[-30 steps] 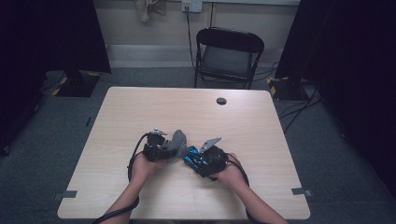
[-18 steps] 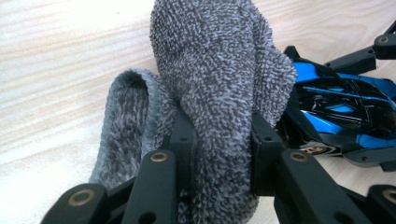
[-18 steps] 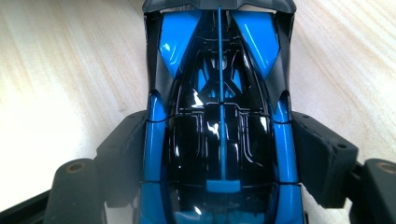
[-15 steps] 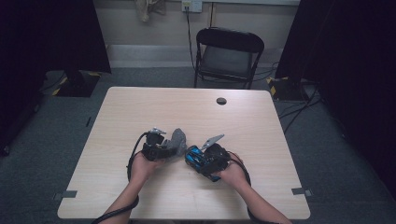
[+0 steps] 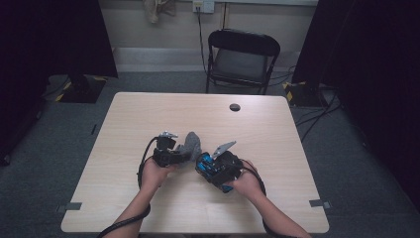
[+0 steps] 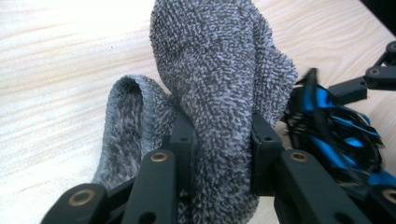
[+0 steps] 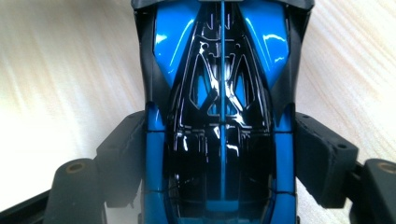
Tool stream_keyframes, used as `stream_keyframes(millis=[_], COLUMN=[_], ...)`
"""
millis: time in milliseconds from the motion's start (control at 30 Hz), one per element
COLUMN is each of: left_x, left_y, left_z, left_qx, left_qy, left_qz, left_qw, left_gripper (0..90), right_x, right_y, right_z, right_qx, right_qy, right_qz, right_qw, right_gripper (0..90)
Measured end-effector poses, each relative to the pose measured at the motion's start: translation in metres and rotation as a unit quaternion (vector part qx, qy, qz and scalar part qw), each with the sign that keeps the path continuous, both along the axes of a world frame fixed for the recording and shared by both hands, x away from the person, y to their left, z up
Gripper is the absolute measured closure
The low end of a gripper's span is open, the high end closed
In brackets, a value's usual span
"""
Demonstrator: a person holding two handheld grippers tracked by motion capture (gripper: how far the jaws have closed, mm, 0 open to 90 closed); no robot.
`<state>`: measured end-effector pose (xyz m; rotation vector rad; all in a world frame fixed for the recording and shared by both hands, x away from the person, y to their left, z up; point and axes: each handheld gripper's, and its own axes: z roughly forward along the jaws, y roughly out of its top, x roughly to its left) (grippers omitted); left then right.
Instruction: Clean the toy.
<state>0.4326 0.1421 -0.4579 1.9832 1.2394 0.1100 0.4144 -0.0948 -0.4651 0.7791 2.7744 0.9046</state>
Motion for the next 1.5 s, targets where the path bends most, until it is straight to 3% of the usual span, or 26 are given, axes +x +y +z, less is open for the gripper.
stream_keyframes(millis=[167,367,467,533,700,767,867,933,1067,1200,1500], left_x=[-0.002,-0.004,-0.005,-0.005,-0.007,-0.007,-0.007,-0.007,-0.008,-0.007,-0.002], left_y=[0.001,0.0,-0.001,-0.001,0.0,0.0,0.0,-0.001,-0.002,-0.001,-0.002], left_z=[-0.009,-0.01,-0.01,-0.011,-0.012,-0.012,-0.012,-0.013,-0.013,-0.013,-0.009], left_qx=[0.011,0.018,0.02,0.02,0.018,0.018,0.018,0.018,0.021,0.016,0.017], left_qy=[0.008,0.009,0.009,0.007,0.007,0.006,0.008,0.008,0.006,0.008,0.007], left_qz=[-0.002,-0.007,-0.008,-0.008,-0.008,-0.008,-0.01,-0.008,-0.01,-0.01,-0.007], left_qw=[0.9999,0.9998,0.9997,0.9997,0.9998,0.9998,0.9998,0.9998,0.9997,0.9998,0.9998], left_gripper=[68.7,68.7,68.6,68.5,68.4,68.3,68.2,68.3,68.3,68.3,68.2], right_x=[0.001,-0.002,-0.004,-0.005,-0.012,-0.014,-0.014,-0.016,-0.014,-0.013,-0.011], right_y=[0.001,0.001,-0.002,-0.006,-0.018,-0.024,-0.029,-0.028,-0.024,-0.025,-0.027], right_z=[-0.012,-0.012,-0.011,-0.011,-0.015,-0.018,-0.02,-0.017,-0.015,-0.014,-0.004], right_qx=[-0.01,-0.013,-0.022,-0.019,-0.042,-0.031,-0.02,-0.016,-0.03,-0.013,-0.009], right_qy=[0.009,-0.01,-0.026,-0.018,-0.016,-0.008,-0.012,-0.014,-0.002,0.017,0.009], right_qz=[-0.003,0.008,0.013,0.012,0.014,0.011,0.007,0.022,0.015,0.004,0.005], right_qw=[0.9999,0.9998,0.9993,0.9996,0.9989,0.9994,0.9997,0.9995,0.9994,0.9998,0.9999], right_gripper=[26.1,27.0,22.5,19.2,15.1,15.1,15.2,24.4,24.9,25.1,25.2])
